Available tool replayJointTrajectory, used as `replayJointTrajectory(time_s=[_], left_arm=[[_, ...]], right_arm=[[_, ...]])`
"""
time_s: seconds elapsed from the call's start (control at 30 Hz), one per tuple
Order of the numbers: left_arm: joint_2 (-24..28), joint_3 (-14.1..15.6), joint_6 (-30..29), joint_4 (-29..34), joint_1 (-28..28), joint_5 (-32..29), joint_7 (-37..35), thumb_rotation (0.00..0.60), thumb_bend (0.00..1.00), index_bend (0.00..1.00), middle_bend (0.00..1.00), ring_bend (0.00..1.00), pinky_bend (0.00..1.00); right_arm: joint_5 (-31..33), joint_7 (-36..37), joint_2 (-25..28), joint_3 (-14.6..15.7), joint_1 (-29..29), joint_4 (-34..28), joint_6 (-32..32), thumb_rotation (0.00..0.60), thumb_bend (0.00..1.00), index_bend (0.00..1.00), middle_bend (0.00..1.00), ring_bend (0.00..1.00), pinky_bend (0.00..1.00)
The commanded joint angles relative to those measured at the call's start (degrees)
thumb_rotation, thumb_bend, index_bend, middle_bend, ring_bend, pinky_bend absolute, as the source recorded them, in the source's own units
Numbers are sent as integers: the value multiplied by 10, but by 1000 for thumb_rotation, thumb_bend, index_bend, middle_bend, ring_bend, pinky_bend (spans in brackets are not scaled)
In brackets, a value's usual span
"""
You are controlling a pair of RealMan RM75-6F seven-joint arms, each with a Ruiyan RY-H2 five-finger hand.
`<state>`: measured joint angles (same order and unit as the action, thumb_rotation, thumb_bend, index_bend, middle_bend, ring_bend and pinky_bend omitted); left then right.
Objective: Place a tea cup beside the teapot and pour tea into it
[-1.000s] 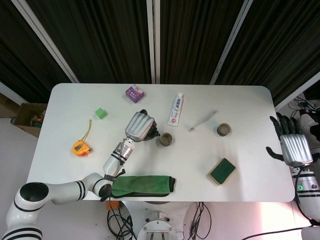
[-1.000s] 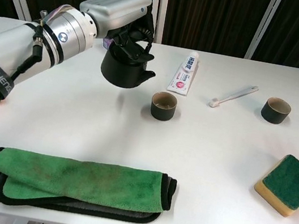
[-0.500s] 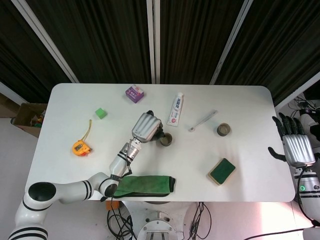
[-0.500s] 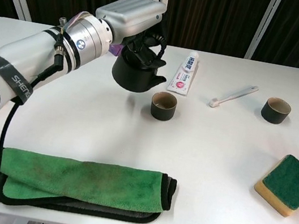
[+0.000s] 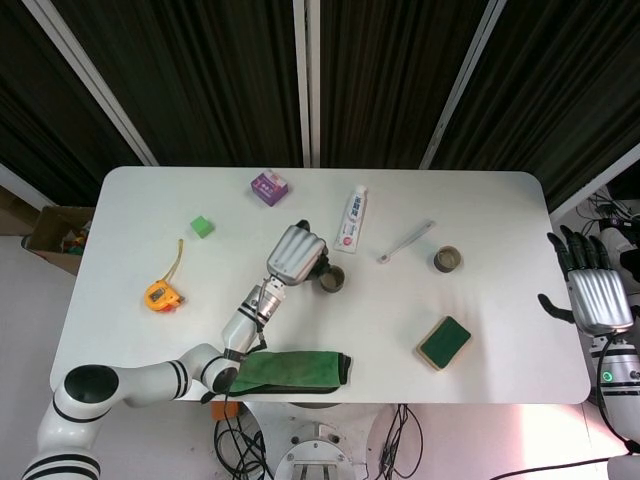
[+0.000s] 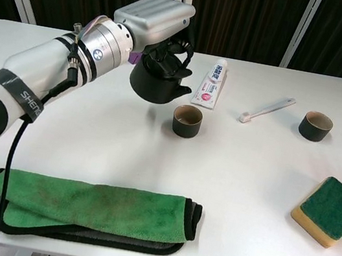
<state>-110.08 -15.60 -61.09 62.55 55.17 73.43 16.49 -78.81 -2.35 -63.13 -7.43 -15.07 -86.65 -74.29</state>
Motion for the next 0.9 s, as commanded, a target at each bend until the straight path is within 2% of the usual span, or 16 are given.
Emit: replayJointTrajectory(time_s=[0.03,0.9], left_arm=[[-4,2,-4,-6,0,6,-1,600,278,1000,1000,1000,417],[-16,11,-25,-41,2,41,22,600,284,1000,1000,1000,417]], right_arm=[[0,1,-1,0,0,1,0,600,193,0,0,0,0],[-1,-2,-2,-1,-1,0,2,600,194,0,0,0,0]])
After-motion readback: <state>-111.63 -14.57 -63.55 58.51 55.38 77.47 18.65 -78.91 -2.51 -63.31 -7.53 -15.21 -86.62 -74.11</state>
